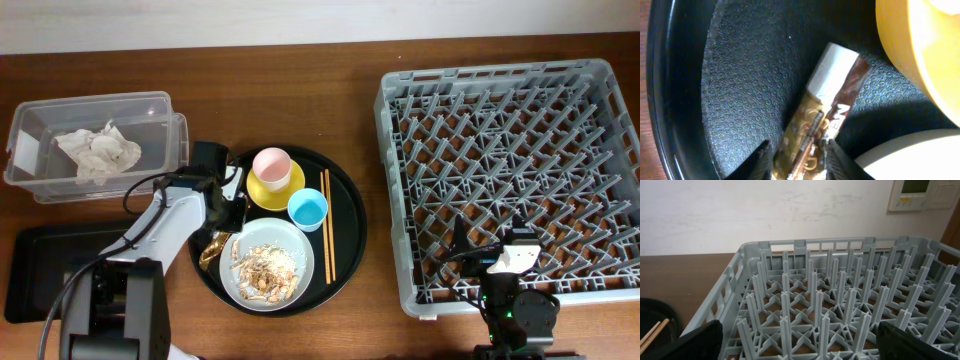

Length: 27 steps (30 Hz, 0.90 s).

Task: Sort waste into correct bins and load items into the dishwasher rack
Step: 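Grasp the snack wrapper with the left gripper, then carry the wrapper left and release it into the clear bin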

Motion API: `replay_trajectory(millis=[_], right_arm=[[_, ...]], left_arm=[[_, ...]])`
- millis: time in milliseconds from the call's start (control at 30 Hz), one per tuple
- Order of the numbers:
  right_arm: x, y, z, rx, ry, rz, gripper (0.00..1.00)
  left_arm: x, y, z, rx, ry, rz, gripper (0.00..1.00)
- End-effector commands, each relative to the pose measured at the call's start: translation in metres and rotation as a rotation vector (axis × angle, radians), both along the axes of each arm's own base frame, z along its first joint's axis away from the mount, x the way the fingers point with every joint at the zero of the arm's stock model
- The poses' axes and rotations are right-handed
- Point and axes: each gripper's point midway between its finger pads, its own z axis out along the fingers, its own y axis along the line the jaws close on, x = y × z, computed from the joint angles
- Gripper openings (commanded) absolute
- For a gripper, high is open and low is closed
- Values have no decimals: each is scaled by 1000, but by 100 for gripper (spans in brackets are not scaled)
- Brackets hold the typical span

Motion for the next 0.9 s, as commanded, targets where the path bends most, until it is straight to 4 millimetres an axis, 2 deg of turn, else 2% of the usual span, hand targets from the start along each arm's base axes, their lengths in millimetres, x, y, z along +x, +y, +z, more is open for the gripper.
replay_trajectory(millis=[0, 100, 133, 267, 400, 467, 533, 600, 667, 767, 867], right_arm=[[0, -4, -3, 3, 5, -20, 98], [0, -4, -3, 3, 5, -20, 99], [0, -4, -3, 3, 5, -20, 98], [0, -4, -3, 3, 5, -20, 98], [0, -4, -3, 3, 5, -20, 98], [0, -4, -3, 3, 5, -20, 98], [0, -4, -3, 3, 5, -20, 98], [0, -4, -3, 3, 5, -20, 98], [0, -4, -3, 3, 5, -20, 98], [0, -4, -3, 3, 5, -20, 98], [0, -4, -3, 3, 5, -20, 98]], left_arm=[[-1, 0, -3, 1, 3, -9, 21], [0, -3, -3, -15, -1, -12, 8], [0, -4, -2, -18, -4, -12, 1], [7, -5, 11, -26, -19, 20, 0], [27, -7, 54, -48, -105, 63, 0], [42, -9, 93, -75, -200, 103, 0], [53, -7, 121, -91, -285, 134, 1], [67, 6, 151, -79, -395, 220, 1], [79, 33, 175, -57, -513, 381, 0], [95, 71, 197, -64, -651, 610, 1], [109, 100, 213, -85, -756, 733, 1]])
